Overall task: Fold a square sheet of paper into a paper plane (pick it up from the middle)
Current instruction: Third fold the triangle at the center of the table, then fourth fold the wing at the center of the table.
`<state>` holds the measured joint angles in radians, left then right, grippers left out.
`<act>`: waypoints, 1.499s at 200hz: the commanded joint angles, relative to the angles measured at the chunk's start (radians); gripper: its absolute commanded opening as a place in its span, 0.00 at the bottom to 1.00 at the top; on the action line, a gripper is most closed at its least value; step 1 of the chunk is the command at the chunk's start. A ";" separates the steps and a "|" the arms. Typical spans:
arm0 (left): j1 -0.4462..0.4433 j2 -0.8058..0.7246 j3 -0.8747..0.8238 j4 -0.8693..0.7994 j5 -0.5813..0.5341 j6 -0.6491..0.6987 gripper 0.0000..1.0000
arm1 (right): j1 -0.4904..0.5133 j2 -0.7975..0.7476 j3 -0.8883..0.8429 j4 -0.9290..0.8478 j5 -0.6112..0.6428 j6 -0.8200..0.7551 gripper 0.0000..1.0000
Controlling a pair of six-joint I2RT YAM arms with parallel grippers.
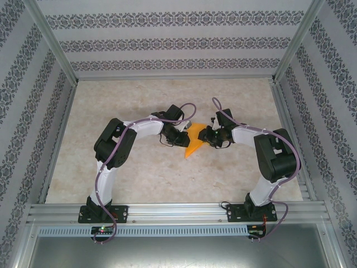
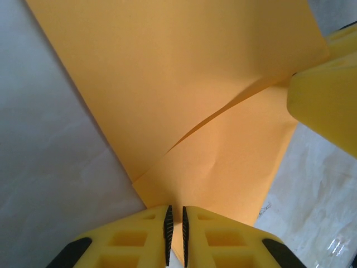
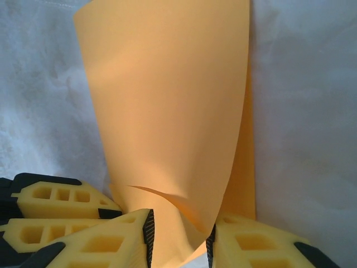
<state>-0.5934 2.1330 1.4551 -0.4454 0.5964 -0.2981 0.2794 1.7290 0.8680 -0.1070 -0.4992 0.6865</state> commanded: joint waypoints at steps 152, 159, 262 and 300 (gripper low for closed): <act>0.006 0.046 -0.011 -0.062 -0.027 0.017 0.18 | 0.086 -0.051 0.017 -0.090 0.096 -0.032 0.12; 0.006 0.046 -0.009 -0.064 -0.027 0.016 0.18 | 0.089 -0.048 0.023 -0.106 0.104 -0.043 0.12; 0.006 0.046 -0.004 -0.065 -0.015 0.015 0.18 | 0.119 -0.016 0.077 -0.131 0.117 -0.050 0.10; 0.006 0.050 -0.006 -0.061 -0.017 0.014 0.18 | 0.123 -0.041 0.073 -0.124 0.101 -0.039 0.17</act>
<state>-0.5934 2.1330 1.4536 -0.4446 0.5980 -0.2981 0.3912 1.6989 0.9234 -0.2207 -0.3969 0.6518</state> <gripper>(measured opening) 0.184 0.150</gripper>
